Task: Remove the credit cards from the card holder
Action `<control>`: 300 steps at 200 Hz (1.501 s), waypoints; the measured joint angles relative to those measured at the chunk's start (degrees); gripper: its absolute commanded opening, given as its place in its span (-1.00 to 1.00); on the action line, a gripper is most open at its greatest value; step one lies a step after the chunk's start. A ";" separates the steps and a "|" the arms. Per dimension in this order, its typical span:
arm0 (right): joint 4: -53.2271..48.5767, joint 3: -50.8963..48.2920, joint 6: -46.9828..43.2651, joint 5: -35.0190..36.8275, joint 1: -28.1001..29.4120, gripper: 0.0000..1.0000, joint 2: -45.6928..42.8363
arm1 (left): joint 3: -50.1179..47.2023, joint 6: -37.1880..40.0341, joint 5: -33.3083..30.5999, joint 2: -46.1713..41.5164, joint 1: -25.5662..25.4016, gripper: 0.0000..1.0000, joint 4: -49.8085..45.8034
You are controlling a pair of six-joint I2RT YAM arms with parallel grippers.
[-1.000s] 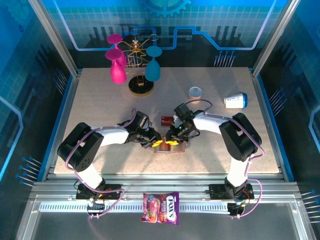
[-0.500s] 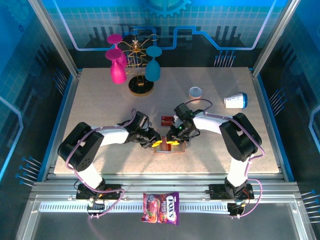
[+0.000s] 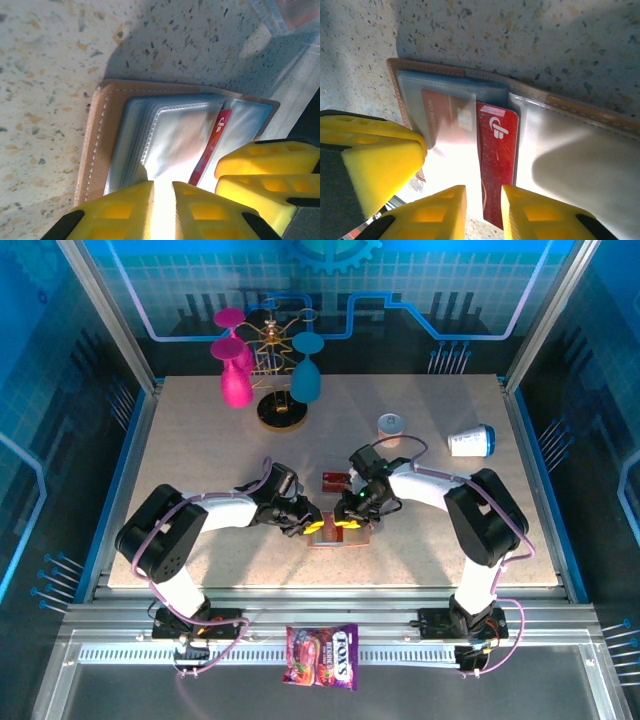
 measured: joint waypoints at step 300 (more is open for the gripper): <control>13.90 -10.01 1.22 -8.33 -4.48 -0.58 -2.14 | 1.92 2.84 -0.68 0.09 -0.66 -0.84 -6.25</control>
